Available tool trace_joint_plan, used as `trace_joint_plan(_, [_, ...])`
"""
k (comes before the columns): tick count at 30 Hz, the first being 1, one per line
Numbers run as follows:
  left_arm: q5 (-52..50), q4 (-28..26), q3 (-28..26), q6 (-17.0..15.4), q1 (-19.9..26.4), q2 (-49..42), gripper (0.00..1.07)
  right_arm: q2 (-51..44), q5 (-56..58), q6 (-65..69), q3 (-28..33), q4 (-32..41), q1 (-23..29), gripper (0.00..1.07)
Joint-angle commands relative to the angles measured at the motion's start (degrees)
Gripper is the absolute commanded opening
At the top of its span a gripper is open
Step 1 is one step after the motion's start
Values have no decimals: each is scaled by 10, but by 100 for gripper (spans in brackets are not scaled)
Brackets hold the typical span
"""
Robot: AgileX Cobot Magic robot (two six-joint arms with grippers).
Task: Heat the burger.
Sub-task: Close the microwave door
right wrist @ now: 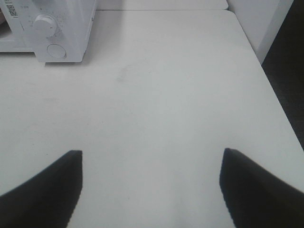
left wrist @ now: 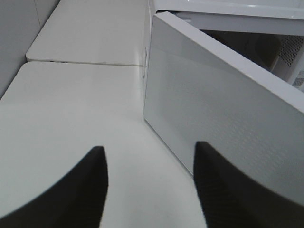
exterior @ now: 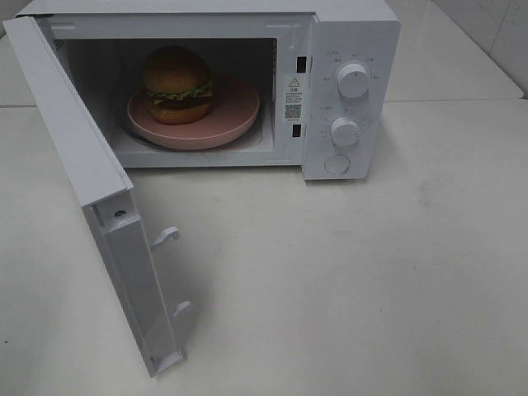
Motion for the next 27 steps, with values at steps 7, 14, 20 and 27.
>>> trace_joint_plan(7, [-123, 3, -3, 5, -1, 142, 0, -15, -2, -5, 2, 1, 0, 76])
trace_joint_plan(14, [-235, 2, 19, 53, -1, 204, 0, -15, -2, -5, 2, 1, 0, 76])
trace_joint_plan(20, [-377, -6, 78, 63, -1, 251, 0, -15, -2, -5, 2, 1, 0, 76])
trace_joint_plan(27, [-540, -3, 142, 63, -1, 300, 0, -15, -2, -5, 2, 1, 0, 76])
